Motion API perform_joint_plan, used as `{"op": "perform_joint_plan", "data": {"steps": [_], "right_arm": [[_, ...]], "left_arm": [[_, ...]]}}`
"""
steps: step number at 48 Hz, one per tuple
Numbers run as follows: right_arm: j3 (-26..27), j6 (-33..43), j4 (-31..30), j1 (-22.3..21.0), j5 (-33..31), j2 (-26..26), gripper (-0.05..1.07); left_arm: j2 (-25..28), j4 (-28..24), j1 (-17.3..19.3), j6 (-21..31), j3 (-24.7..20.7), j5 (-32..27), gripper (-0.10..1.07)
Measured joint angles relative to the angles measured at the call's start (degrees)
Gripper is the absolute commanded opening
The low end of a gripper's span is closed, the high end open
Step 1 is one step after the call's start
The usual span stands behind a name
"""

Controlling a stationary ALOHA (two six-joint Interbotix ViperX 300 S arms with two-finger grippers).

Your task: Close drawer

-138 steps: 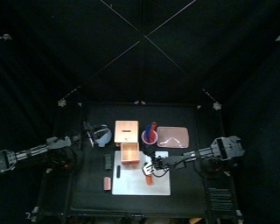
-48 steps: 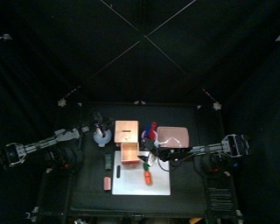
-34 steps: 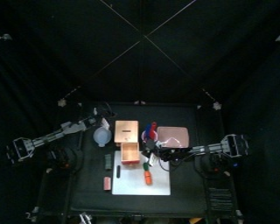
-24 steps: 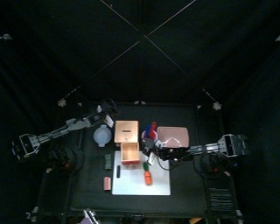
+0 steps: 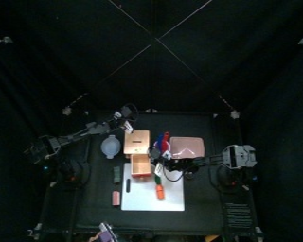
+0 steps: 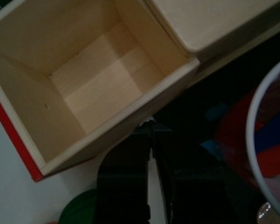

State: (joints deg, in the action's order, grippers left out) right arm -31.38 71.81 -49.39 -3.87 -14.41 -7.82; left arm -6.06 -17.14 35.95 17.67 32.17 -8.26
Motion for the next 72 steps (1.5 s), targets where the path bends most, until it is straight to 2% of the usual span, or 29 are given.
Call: {"op": "perform_joint_plan", "data": {"steps": [29,42,51,58,72], "right_arm": [[4.75,-0.26,2.02,0.26,-0.09,-3.16,0.09],[4.83,-0.18,3.34,0.53,-5.36,-3.43,0.09],[4.92,-0.18,3.69,3.16,-10.2,-1.41,0.09],[6.59,-0.18,4.75,6.33,-10.63,0.97,0.09],[11.95,-0.18,6.06,11.78,-10.63,0.88,0.09]], "left_arm": [[0.35,-0.26,0.0,0.09,0.0,-0.35,0.42],[0.35,-0.79,-0.09,0.09,0.18,-0.35,0.42],[0.35,-0.88,-0.09,0.09,0.18,-0.26,0.42],[0.62,-0.88,-0.09,0.09,0.18,-0.09,0.42],[1.41,-1.67,-1.58,0.09,0.09,-2.11,0.42]]}}
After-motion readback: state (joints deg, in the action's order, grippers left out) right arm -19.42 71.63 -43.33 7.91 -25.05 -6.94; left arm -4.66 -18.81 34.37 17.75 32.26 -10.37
